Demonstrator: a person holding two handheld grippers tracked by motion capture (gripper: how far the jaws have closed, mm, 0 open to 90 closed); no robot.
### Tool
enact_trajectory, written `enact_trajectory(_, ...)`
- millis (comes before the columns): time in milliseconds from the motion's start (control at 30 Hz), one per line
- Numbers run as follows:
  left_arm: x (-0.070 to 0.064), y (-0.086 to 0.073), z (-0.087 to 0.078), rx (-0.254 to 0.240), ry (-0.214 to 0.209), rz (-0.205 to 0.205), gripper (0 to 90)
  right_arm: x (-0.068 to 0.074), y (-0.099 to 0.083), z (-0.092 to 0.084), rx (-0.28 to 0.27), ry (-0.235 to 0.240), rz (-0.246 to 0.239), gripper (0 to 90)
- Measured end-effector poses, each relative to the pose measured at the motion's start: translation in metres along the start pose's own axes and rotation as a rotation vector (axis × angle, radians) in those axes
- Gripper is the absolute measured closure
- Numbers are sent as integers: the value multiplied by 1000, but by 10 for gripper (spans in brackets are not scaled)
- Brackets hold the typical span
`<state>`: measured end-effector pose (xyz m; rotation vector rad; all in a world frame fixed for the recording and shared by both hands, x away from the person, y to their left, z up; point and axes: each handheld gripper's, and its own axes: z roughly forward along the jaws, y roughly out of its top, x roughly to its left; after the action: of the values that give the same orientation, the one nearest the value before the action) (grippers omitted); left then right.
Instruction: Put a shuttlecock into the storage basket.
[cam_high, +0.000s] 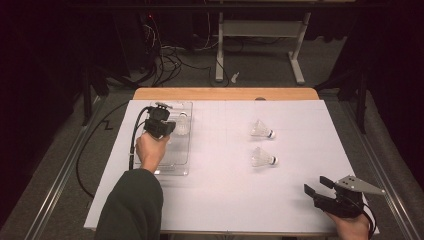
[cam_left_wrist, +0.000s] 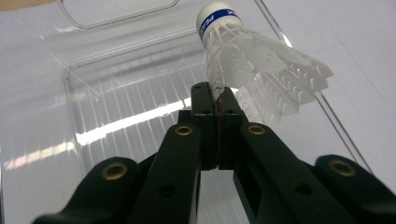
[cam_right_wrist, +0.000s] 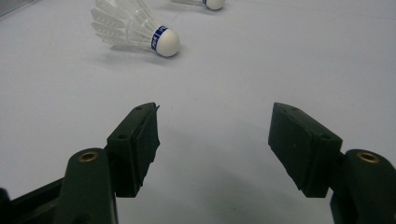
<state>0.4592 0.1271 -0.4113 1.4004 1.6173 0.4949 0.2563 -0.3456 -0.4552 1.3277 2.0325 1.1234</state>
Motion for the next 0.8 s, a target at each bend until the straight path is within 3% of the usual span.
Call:
enact_trajectory(333, 1, -2, 7, 2, 15, 1, 888, 0, 0, 0, 0, 0, 0, 336)
enact_trajectory(367, 1, -3, 7, 4, 11, 3, 861, 0, 0, 0, 0, 0, 1, 336)
enact_trajectory(400, 2, -4, 8, 1, 10, 8, 758, 0, 0, 0, 0, 0, 1, 336)
enact_trajectory(433, 2, -5, 8, 1, 8, 12, 758, 0, 0, 0, 0, 0, 1, 336)
enact_trajectory(533, 2, -6, 6, 2, 1, 12, 641, -1, 0, -1, -2, 0, 3, 336)
enact_trajectory(800, -3, -6, -4, -6, -28, 7, 530, 0, 0, -1, -1, 0, -1, 337)
